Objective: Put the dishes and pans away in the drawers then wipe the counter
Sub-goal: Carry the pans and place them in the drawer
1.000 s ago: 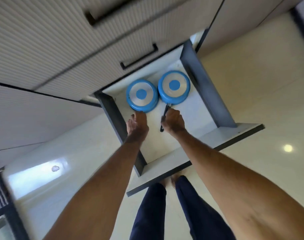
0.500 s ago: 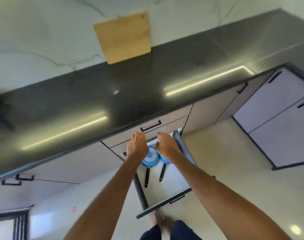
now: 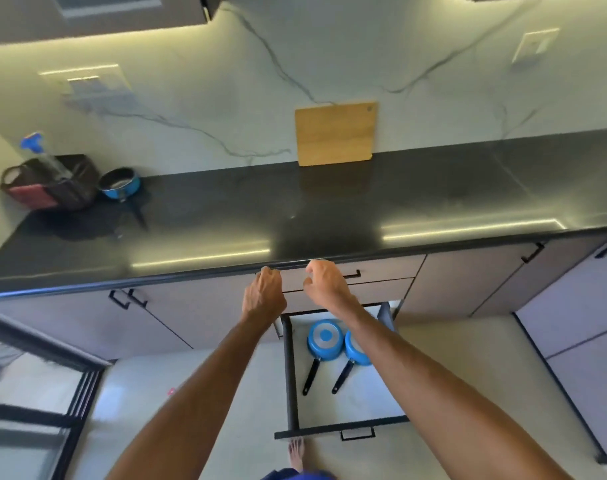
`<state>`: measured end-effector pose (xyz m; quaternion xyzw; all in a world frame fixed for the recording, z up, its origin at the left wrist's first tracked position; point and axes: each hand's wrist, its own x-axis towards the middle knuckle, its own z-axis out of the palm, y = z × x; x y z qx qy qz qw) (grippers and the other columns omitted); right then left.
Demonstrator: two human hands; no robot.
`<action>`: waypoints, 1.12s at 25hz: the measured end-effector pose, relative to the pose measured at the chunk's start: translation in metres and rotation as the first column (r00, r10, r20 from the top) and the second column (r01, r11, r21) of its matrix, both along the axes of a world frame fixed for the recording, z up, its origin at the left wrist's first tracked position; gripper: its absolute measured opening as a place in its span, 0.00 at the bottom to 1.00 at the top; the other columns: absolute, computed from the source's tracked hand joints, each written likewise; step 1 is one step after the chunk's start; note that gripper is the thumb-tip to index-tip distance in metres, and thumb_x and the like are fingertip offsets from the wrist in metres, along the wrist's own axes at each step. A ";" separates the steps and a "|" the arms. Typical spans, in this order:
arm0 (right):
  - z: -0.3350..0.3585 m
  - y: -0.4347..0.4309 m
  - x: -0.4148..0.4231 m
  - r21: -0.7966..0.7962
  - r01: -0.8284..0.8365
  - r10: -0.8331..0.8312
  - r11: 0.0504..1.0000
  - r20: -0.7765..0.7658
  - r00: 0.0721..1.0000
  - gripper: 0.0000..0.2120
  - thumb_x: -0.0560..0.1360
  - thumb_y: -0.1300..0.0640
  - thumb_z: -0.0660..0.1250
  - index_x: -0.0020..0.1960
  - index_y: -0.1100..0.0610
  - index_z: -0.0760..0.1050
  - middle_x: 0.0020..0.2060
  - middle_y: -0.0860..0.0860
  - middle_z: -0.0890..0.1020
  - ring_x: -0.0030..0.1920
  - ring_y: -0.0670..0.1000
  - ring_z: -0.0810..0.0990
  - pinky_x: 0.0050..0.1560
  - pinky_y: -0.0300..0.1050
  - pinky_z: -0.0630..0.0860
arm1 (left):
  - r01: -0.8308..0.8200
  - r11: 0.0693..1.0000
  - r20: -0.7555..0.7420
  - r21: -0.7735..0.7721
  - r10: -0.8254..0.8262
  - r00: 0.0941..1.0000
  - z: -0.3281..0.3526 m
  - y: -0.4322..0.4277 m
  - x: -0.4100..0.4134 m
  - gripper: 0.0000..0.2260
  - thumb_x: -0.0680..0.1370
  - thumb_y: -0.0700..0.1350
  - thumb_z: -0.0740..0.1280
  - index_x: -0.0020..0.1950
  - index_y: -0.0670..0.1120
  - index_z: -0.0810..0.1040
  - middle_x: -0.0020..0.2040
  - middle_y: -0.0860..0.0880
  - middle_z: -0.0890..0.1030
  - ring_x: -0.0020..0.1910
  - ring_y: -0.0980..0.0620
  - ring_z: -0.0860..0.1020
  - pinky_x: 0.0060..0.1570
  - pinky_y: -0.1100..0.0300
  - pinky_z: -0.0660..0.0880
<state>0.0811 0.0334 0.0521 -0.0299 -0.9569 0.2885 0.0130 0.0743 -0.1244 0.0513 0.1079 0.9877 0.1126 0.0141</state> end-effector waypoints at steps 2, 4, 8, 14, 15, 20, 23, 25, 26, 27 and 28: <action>0.008 -0.018 -0.002 0.004 -0.046 0.046 0.999 -0.014 0.999 0.03 0.78 0.62 0.68 0.51 0.59 0.77 0.48 0.53 0.80 0.48 0.51 0.80 0.47 0.46 0.81 | -0.039 0.999 -0.031 -0.016 0.039 0.999 0.007 -0.022 0.005 0.07 0.79 0.34 0.63 0.54 0.41 0.75 0.53 0.44 0.76 0.42 0.51 0.72 0.42 0.58 0.71; 0.014 -0.036 -0.005 0.022 -0.091 0.091 0.996 -0.025 0.996 0.04 0.78 0.62 0.68 0.53 0.60 0.79 0.48 0.53 0.81 0.47 0.51 0.81 0.46 0.47 0.82 | -0.073 0.997 -0.065 -0.019 0.072 0.995 0.014 -0.046 0.007 0.06 0.79 0.34 0.63 0.54 0.40 0.76 0.53 0.43 0.77 0.42 0.52 0.71 0.41 0.59 0.70; 0.024 -0.074 -0.016 0.032 -0.145 0.146 0.989 -0.057 0.988 0.05 0.78 0.63 0.68 0.53 0.62 0.80 0.47 0.55 0.84 0.45 0.53 0.83 0.45 0.49 0.83 | -0.137 0.990 -0.104 -0.019 0.135 0.985 0.028 -0.091 0.002 0.08 0.78 0.33 0.61 0.54 0.40 0.77 0.53 0.43 0.78 0.46 0.48 0.76 0.41 0.57 0.73; 0.031 -0.155 -0.042 0.034 -0.188 0.190 0.982 -0.132 0.973 0.06 0.77 0.63 0.70 0.54 0.61 0.80 0.49 0.55 0.84 0.48 0.53 0.83 0.50 0.48 0.83 | -0.184 0.983 -0.182 -0.012 0.179 0.967 0.037 -0.169 -0.021 0.07 0.77 0.33 0.62 0.50 0.39 0.79 0.50 0.43 0.80 0.46 0.50 0.74 0.41 0.59 0.73; 0.030 -0.177 -0.051 0.036 -0.195 0.198 0.980 -0.134 0.971 0.07 0.77 0.63 0.70 0.55 0.62 0.81 0.50 0.56 0.84 0.49 0.53 0.83 0.51 0.48 0.83 | -0.192 0.981 -0.181 0.000 0.188 0.965 0.037 -0.190 -0.027 0.07 0.77 0.34 0.63 0.51 0.40 0.79 0.50 0.43 0.80 0.46 0.50 0.74 0.42 0.59 0.73; 0.030 -0.280 -0.086 0.020 -0.216 0.216 0.976 -0.136 0.967 0.13 0.77 0.62 0.70 0.61 0.62 0.79 0.56 0.57 0.83 0.55 0.55 0.82 0.54 0.42 0.79 | -0.254 0.966 -0.148 0.040 0.257 0.955 0.030 -0.299 -0.057 0.06 0.76 0.36 0.64 0.50 0.40 0.79 0.50 0.43 0.79 0.48 0.46 0.77 0.40 0.56 0.75; 0.029 -0.349 -0.102 0.006 -0.218 0.217 0.976 -0.108 0.970 0.13 0.78 0.61 0.69 0.61 0.63 0.79 0.57 0.57 0.83 0.56 0.54 0.82 0.53 0.40 0.77 | -0.309 0.950 -0.081 0.053 0.312 0.947 0.028 -0.374 -0.071 0.04 0.76 0.36 0.63 0.47 0.40 0.77 0.48 0.44 0.78 0.47 0.44 0.77 0.40 0.53 0.74; 0.027 -0.381 -0.111 -0.012 -0.214 0.212 0.977 -0.096 0.973 0.13 0.78 0.61 0.69 0.62 0.63 0.79 0.57 0.57 0.83 0.56 0.54 0.82 0.52 0.38 0.76 | -0.315 0.948 -0.064 0.043 0.317 0.946 0.026 -0.410 -0.074 0.04 0.76 0.36 0.62 0.47 0.40 0.77 0.48 0.44 0.77 0.47 0.44 0.75 0.40 0.54 0.70; 0.026 -0.397 -0.117 -0.022 -0.214 0.211 0.977 -0.091 0.973 0.13 0.78 0.61 0.69 0.62 0.63 0.79 0.57 0.57 0.83 0.56 0.54 0.82 0.51 0.37 0.75 | -0.322 0.946 -0.059 0.045 0.324 0.944 0.026 -0.427 -0.078 0.04 0.76 0.36 0.62 0.48 0.40 0.77 0.48 0.44 0.77 0.47 0.45 0.75 0.40 0.55 0.69; 0.026 -0.413 -0.124 -0.027 -0.217 0.214 0.976 -0.082 0.973 0.13 0.79 0.61 0.69 0.62 0.63 0.79 0.57 0.57 0.83 0.56 0.54 0.82 0.51 0.36 0.74 | -0.338 0.940 -0.051 0.055 0.341 0.939 0.026 -0.444 -0.083 0.04 0.77 0.36 0.63 0.49 0.40 0.77 0.48 0.44 0.76 0.46 0.46 0.74 0.40 0.55 0.68; 0.026 -0.427 -0.131 -0.025 -0.226 0.224 0.974 -0.076 0.972 0.14 0.79 0.61 0.69 0.63 0.63 0.79 0.58 0.57 0.83 0.56 0.53 0.82 0.51 0.36 0.74 | -0.357 0.932 -0.045 0.068 0.360 0.932 0.024 -0.459 -0.089 0.04 0.78 0.36 0.63 0.49 0.40 0.77 0.47 0.45 0.74 0.46 0.47 0.73 0.40 0.55 0.68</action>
